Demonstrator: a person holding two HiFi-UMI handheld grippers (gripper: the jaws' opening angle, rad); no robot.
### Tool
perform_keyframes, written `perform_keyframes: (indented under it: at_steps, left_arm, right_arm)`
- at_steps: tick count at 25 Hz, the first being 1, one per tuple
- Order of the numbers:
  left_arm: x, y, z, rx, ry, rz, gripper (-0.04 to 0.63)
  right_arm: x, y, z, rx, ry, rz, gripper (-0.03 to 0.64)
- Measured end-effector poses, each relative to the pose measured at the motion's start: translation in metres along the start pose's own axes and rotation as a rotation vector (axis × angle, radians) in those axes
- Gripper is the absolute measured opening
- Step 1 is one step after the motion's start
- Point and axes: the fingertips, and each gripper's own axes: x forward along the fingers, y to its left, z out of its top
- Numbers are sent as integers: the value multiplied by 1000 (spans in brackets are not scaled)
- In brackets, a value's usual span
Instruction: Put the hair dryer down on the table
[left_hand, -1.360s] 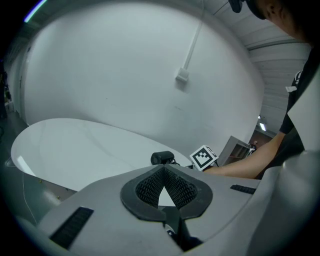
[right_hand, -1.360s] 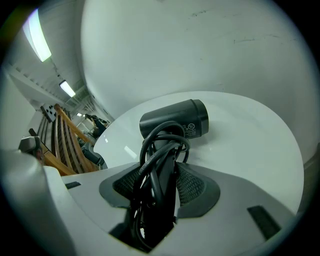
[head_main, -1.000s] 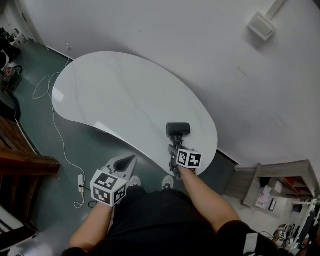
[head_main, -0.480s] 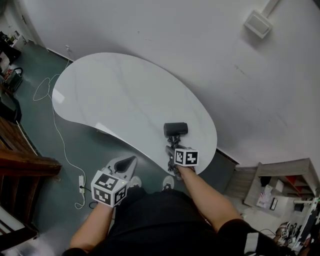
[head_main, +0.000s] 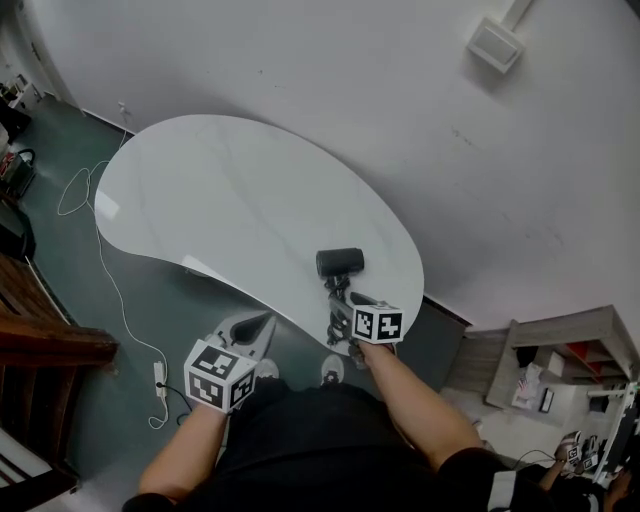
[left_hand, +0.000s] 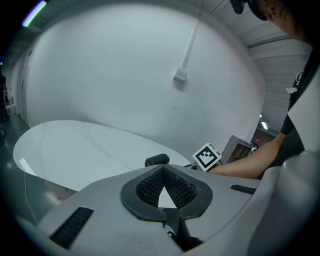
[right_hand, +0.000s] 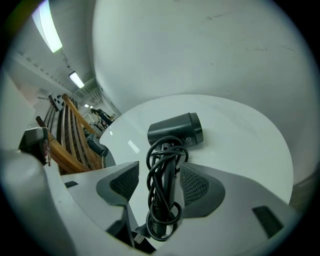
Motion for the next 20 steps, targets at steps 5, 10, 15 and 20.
perform_keyframes:
  at_steps: [5, 10, 15, 20]
  left_arm:
    - [9, -4, 9, 27, -2, -25, 11]
    - [18, -10, 22, 24, -21, -86, 11]
    - [26, -17, 33, 56, -21, -120, 11]
    - [31, -31, 47, 87, -42, -150, 11]
  right_arm:
    - [-35, 16, 17, 16, -81, 69, 235]
    - [-84, 41, 43, 25, -218, 138, 182]
    - [-132, 59, 64, 29, -359, 170, 71]
    - [-171, 64, 81, 11, -455, 178, 16]
